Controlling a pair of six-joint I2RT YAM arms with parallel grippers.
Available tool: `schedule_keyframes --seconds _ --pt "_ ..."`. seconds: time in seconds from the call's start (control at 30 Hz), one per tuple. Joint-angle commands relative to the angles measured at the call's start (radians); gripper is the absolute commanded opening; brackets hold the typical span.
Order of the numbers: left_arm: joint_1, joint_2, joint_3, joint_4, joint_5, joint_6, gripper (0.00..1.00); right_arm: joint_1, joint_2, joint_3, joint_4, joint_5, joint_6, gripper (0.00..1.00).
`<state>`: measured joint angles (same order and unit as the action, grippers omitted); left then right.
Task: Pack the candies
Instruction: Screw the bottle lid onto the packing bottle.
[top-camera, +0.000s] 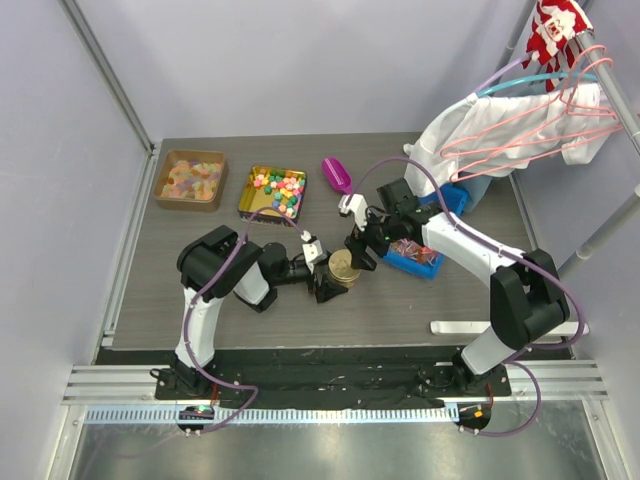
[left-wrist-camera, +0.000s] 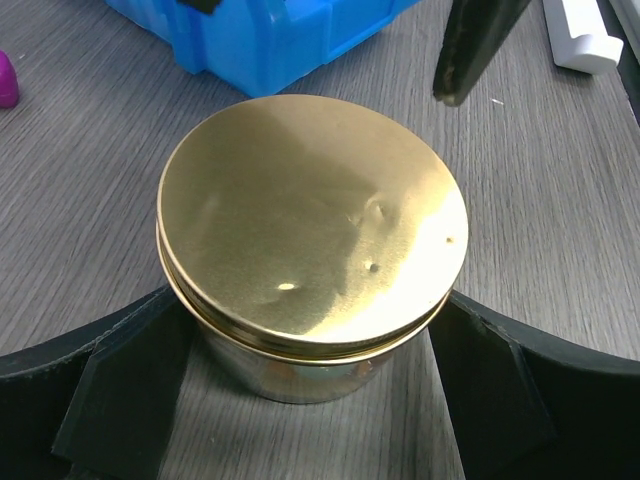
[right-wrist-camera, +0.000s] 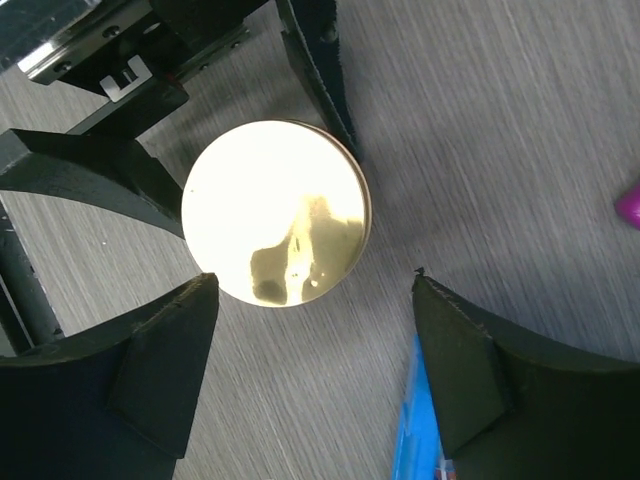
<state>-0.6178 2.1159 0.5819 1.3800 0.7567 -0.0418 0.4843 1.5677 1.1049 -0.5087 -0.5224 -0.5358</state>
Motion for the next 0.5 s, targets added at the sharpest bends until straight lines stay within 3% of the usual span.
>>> schedule_keyframes --seconds 0.0,0.23,0.47 --pt "-0.016 0.021 -0.001 0.168 0.044 0.002 0.94 -0.003 0.031 0.055 0.012 -0.074 0.036 0.77" --pt "-0.016 0.019 0.003 0.168 0.041 0.002 0.80 -0.001 0.098 0.107 0.018 -0.084 0.069 0.58" --pt "-0.016 0.026 0.007 0.168 0.035 -0.003 0.80 -0.001 0.144 0.136 -0.002 -0.083 0.066 0.54"
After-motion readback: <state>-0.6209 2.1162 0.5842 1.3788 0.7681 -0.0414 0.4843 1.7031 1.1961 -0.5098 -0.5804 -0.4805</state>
